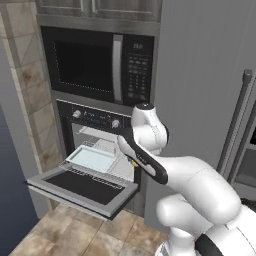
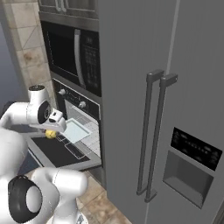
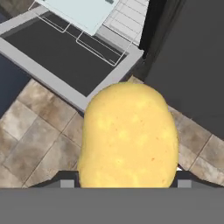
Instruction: Place the potato on the bottom rack of the oven.
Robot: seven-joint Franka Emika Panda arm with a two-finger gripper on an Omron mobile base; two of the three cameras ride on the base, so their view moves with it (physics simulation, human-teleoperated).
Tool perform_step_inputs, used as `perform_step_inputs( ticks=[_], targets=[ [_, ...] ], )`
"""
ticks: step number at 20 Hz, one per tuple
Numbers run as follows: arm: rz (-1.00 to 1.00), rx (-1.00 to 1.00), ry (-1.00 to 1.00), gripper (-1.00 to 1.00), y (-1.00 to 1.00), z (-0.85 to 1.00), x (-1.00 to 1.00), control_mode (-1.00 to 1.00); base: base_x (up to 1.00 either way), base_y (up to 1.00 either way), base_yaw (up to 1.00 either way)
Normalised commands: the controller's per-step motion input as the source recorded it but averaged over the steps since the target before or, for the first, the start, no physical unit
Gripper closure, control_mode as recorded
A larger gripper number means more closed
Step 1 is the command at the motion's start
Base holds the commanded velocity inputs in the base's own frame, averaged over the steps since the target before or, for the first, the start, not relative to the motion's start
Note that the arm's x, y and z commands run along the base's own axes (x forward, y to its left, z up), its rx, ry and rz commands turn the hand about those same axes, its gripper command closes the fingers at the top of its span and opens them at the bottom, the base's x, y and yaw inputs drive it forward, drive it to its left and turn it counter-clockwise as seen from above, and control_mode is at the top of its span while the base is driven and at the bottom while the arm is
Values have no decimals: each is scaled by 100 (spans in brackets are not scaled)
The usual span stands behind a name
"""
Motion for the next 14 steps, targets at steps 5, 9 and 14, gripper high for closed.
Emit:
perform_step_inputs(
  ticks=[5, 9, 14],
  targets=[
    [0, -41, -2, 100, 11, -87, 100, -100, 0, 0, 0],
    [0, -4, 0, 100, 26, -14, 100, -100, 0, 0, 0],
    [1, -1, -1, 100, 35, -17, 79, -100, 0, 0, 0]
  ],
)
